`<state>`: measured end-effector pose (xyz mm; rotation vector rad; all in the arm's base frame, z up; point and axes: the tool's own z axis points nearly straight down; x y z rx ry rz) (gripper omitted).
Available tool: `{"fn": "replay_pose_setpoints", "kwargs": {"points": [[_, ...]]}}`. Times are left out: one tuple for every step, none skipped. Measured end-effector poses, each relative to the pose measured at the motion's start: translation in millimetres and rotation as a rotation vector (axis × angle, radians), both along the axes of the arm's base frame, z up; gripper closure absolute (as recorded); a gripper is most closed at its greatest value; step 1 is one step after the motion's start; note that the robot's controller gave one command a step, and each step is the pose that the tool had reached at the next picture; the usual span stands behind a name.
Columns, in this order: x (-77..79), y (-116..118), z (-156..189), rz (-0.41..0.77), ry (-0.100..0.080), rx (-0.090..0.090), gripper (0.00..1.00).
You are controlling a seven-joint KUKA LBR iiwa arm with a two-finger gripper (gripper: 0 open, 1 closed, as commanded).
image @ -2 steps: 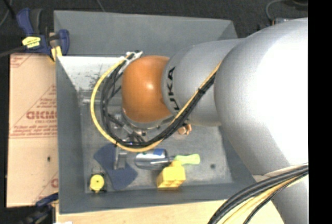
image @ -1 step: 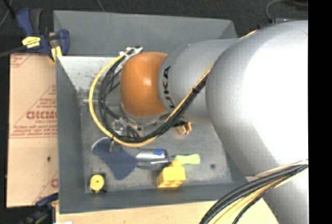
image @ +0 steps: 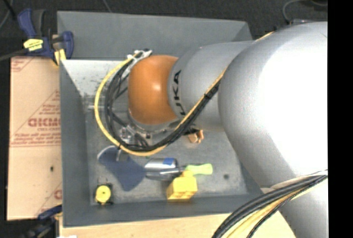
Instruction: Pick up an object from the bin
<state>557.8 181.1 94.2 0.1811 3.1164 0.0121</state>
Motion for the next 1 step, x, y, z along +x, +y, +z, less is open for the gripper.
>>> {"fn": "replay_pose_setpoints", "kwargs": {"points": [[0.0,0.0,0.0,0.0,0.0,0.0,1.0]]}}
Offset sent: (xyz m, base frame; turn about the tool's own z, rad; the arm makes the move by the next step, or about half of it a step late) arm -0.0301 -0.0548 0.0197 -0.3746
